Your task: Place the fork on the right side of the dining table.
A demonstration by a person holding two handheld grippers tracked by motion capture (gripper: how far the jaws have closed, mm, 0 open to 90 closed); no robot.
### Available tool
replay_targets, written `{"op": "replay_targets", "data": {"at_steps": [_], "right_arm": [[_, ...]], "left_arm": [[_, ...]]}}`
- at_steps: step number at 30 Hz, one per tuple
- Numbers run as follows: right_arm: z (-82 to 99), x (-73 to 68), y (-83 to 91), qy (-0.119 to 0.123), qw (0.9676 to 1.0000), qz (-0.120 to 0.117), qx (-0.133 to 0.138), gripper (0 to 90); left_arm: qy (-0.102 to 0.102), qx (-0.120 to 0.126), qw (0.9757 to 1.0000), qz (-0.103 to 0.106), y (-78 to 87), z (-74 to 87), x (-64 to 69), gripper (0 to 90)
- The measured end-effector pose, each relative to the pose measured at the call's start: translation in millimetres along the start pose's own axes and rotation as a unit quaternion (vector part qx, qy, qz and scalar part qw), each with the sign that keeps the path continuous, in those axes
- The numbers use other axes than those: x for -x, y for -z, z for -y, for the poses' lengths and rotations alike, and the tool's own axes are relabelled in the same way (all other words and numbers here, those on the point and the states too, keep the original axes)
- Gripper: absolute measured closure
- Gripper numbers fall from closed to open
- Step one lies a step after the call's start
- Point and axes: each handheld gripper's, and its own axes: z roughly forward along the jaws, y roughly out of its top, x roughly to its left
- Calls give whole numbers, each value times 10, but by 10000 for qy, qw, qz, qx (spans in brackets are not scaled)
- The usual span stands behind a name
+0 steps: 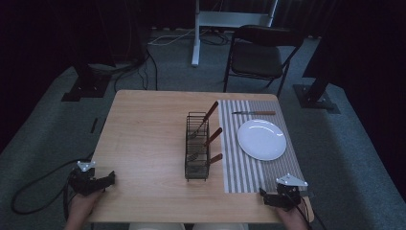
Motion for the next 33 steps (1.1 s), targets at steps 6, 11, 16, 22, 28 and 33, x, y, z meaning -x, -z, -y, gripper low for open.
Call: {"op": "replay_targets", "data": {"at_steps": [6, 11, 16, 22, 28, 33], "right_arm": [[-4, 5, 2, 20, 10000, -24, -27, 105], [-6, 13, 5, 56, 10000, -57, -46, 105], [-12, 19, 6, 80, 9999, -82, -77, 105], [-53, 15, 1, 60, 9997, -58, -234, 106], [-90, 0, -4, 45, 9994, 0, -354, 111], [-109, -32, 9, 115, 9990, -36, -440, 132]], "left_arm": [[-23, 9, 10000, 31, 1, 3, -6, 3], [-24, 12, 10000, 43, 2, 5, -7, 3], [-30, 9, 10000, 41, 3, 5, -7, 3], [-25, 12, 10000, 42, 2, 5, -7, 3], [-25, 12, 10000, 42, 2, 5, -7, 3], [-24, 10, 10000, 41, 2, 5, -6, 2]]}}
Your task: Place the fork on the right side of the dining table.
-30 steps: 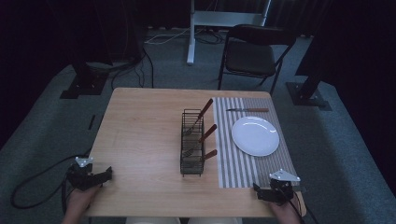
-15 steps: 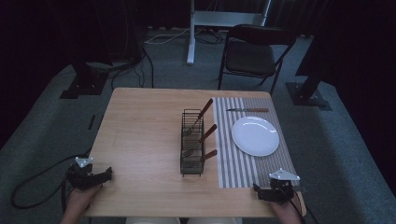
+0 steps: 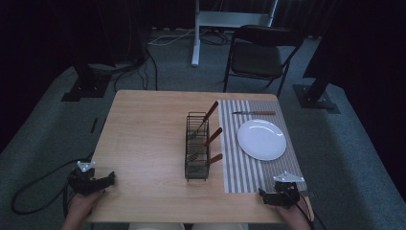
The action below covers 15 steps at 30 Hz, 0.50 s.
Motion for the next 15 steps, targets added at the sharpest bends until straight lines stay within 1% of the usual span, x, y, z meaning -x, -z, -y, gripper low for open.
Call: {"op": "replay_targets", "data": {"at_steps": [7, 9, 15], "right_arm": [[-54, -54, 15, -42, 9994, -329, 1, 133], [-75, -79, 29, 10, 9994, -347, 9, 133], [-128, -109, 73, 11, 9990, -445, 80, 133]], "left_arm": [[0, 2, 10000, 1, 0, 0, 0, 2], [0, 3, 10000, 1, 0, 0, 0, 3], [-3, -1, 10000, -2, 0, 0, 0, 3]]}}
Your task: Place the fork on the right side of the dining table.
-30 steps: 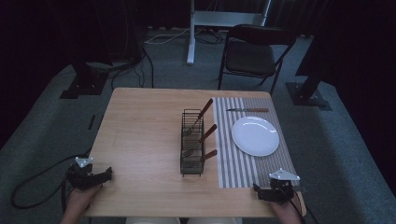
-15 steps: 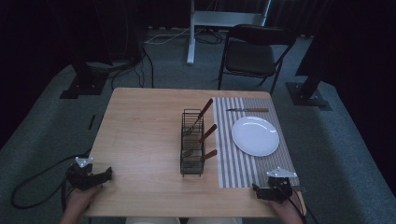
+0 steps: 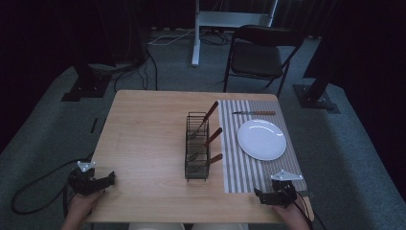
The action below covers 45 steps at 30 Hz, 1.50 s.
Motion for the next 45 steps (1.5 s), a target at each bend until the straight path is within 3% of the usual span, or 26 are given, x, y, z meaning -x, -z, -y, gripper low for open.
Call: {"op": "replay_targets", "data": {"at_steps": [22, 45], "right_arm": [[-262, -166, 192, 188, 9982, -359, 440, 138], [-539, -311, 350, 472, 9944, -543, 774, 147]], "left_arm": [[-30, 2, 10000, 24, 2, 3, 2, 3], [-32, 2, 10000, 26, 2, 3, 2, 3]]}}
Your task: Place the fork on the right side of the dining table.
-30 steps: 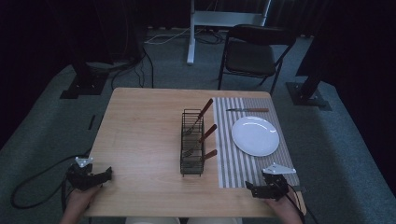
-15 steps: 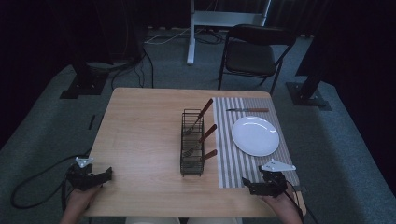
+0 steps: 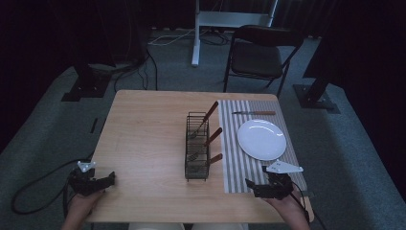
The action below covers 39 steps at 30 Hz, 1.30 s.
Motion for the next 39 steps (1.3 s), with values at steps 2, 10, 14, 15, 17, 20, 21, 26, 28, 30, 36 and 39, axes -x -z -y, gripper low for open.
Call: {"op": "replay_targets", "data": {"at_steps": [2, 10, 14, 15, 17, 20, 21, 26, 28, 30, 36, 39], "right_arm": [[-42, -9, 7, 39, 10000, -9, 37, 147], [-199, -39, 22, 164, 9998, -42, 143, 154], [-283, -51, 13, 223, 9995, -58, 198, 154], [-305, -54, 11, 232, 9995, -60, 215, 154], [-352, -60, 3, 252, 9993, -81, 250, 155], [-414, -66, -16, 282, 9991, -103, 295, 155], [-433, -66, -22, 309, 9990, -111, 312, 155], [-524, -77, -44, 359, 9987, -156, 340, 156], [-553, -68, -53, 355, 9985, -186, 369, 162], [-583, -66, -59, 356, 9984, -195, 395, 162], [-675, -67, -93, 381, 9982, -204, 417, 162], [-722, -82, -130, 435, 9981, -183, 394, 162]], "left_arm": [[0, 0, 10000, 0, 0, 0, 0, 2], [-10, -9, 10000, 0, 1, 0, -1, 2], [-10, -8, 10000, -1, 1, 0, -2, 2], [-10, -9, 10000, 0, 1, 0, -1, 3], [-11, -8, 10000, -1, 1, 0, -2, 3], [-12, -8, 10000, 0, 1, 0, -2, 2], [-10, -8, 10000, 0, 1, 0, -1, 2], [-9, -1, 10000, -1, 0, 1, -1, 3], [-8, 1, 10000, -1, 0, 1, -1, 3], [-9, -1, 10000, -2, 0, 1, -1, 2], [-8, -1, 10000, -1, 0, 1, -1, 2], [-9, -1, 10000, -1, 0, 1, -1, 2]]}}
